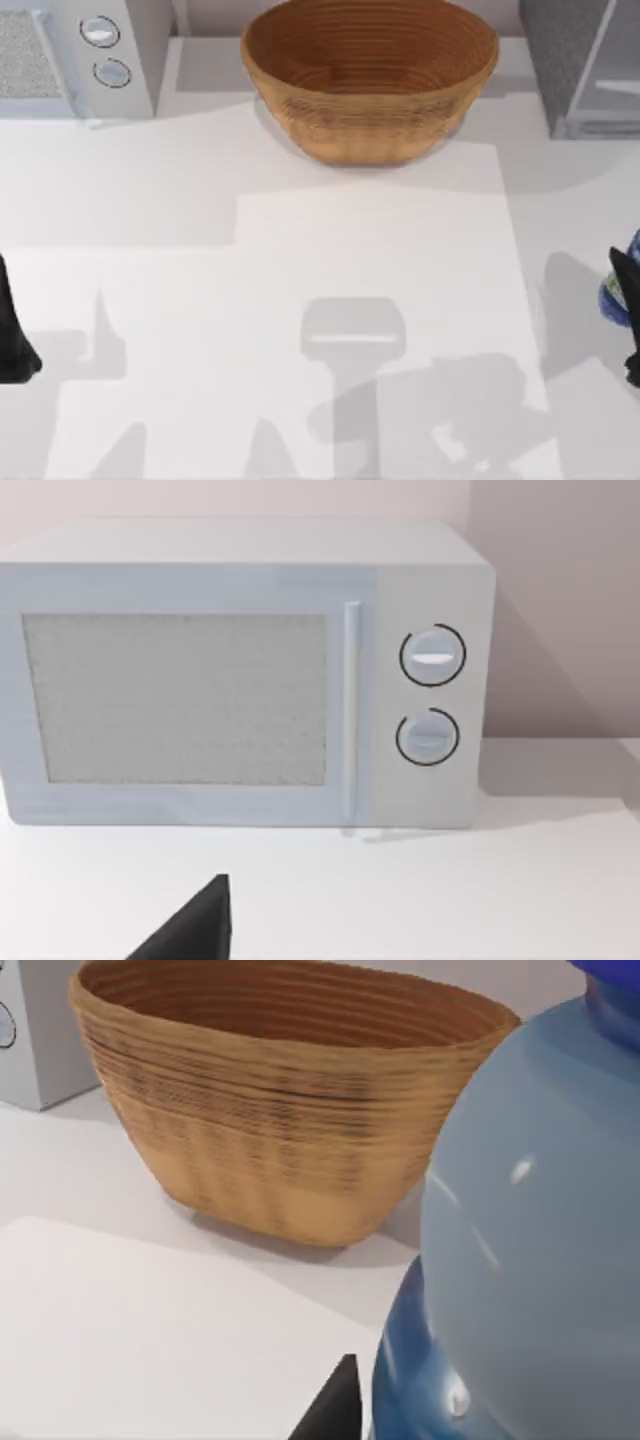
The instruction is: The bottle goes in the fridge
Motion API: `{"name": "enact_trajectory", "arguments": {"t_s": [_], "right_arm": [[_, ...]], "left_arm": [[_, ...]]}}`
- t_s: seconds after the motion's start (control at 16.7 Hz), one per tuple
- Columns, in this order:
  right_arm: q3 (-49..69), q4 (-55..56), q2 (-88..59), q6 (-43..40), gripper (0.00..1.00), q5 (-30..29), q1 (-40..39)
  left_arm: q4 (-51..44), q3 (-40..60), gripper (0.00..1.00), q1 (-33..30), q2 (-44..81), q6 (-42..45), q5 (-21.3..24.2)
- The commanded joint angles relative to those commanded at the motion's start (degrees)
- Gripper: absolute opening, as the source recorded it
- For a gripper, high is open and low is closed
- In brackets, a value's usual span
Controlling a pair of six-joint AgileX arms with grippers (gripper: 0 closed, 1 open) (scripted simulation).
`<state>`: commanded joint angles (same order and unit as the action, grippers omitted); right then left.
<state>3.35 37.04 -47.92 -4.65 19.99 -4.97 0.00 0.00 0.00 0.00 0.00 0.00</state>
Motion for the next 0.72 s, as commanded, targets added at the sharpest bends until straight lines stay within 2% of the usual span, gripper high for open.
{"name": "enact_trajectory", "arguments": {"t_s": [0.42,0.72], "right_arm": [[-3.0,-26.5,35.9,2.9,0.01,-13.9,3.5],[-3.4,-36.6,47.5,4.6,0.01,-19.7,4.9]], "left_arm": [[0.0,0.0,1.0,0.0,0.0,0.0,0.0],[0.0,0.0,1.0,0.0,0.0,0.0,0.0]]}}
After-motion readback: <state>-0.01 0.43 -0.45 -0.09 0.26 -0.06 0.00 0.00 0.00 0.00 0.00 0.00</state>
